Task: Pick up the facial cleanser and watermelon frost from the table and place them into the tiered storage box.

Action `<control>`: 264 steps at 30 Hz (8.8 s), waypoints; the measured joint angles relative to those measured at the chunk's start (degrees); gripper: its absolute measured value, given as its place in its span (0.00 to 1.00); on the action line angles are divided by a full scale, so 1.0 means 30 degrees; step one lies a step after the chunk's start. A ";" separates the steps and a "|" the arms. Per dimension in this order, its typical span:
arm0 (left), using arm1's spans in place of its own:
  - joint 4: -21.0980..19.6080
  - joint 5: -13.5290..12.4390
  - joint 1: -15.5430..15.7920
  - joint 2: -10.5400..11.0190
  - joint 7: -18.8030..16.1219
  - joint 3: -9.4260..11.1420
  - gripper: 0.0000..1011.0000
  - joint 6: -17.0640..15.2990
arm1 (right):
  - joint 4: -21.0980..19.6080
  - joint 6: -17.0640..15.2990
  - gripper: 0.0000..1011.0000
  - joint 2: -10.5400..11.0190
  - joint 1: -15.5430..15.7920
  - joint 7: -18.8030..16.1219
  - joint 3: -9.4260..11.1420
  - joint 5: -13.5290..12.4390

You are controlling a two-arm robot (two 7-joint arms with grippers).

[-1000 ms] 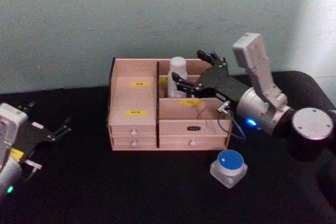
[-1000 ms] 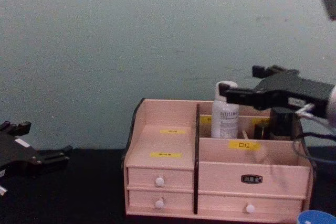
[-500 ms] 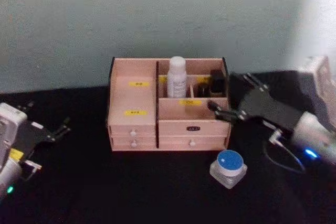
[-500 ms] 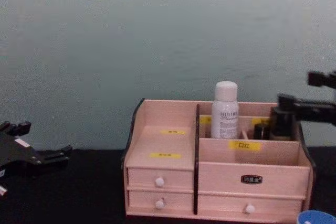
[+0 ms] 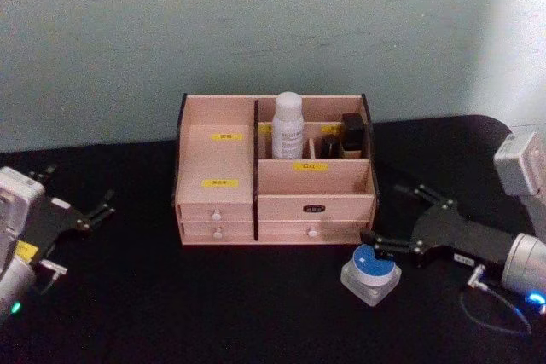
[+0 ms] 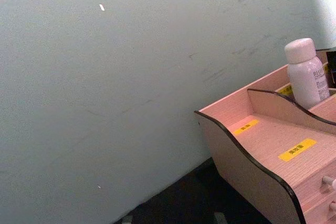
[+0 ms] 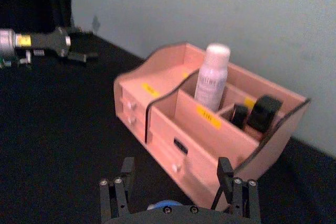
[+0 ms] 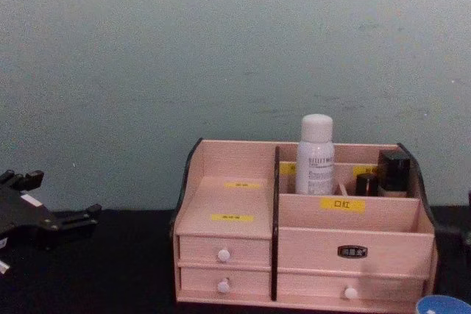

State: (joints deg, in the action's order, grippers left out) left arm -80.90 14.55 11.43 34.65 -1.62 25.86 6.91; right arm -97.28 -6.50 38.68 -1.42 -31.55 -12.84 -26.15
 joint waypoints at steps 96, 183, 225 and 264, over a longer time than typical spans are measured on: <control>0.0000 0.0000 0.0001 0.0000 -0.0001 0.0000 0.99 0.0000 | 0.2819 -0.3419 0.70 -0.0035 -0.2323 0.0801 -0.3277 0.0449; 0.0000 0.0000 0.0001 0.0000 0.0000 -0.0001 0.99 0.0000 | 1.0205 -0.1296 0.70 -0.7173 -1.2167 -0.0271 -0.7550 0.1616; 0.0000 0.0000 0.0002 0.0000 -0.0001 0.0000 0.99 0.0000 | 1.3536 -0.1418 0.72 -0.8894 -1.3287 -0.0108 -0.7464 0.2857; 0.0000 0.0000 0.0001 0.0000 -0.0001 0.0000 0.99 0.0000 | 0.4616 -0.0605 0.99 -0.3453 -0.8066 -0.2090 -0.5515 0.0529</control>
State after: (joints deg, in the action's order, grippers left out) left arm -80.90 14.55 11.43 34.64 -1.62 25.86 6.91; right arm -83.43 -8.32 28.32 -25.62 -37.82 -29.38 -24.56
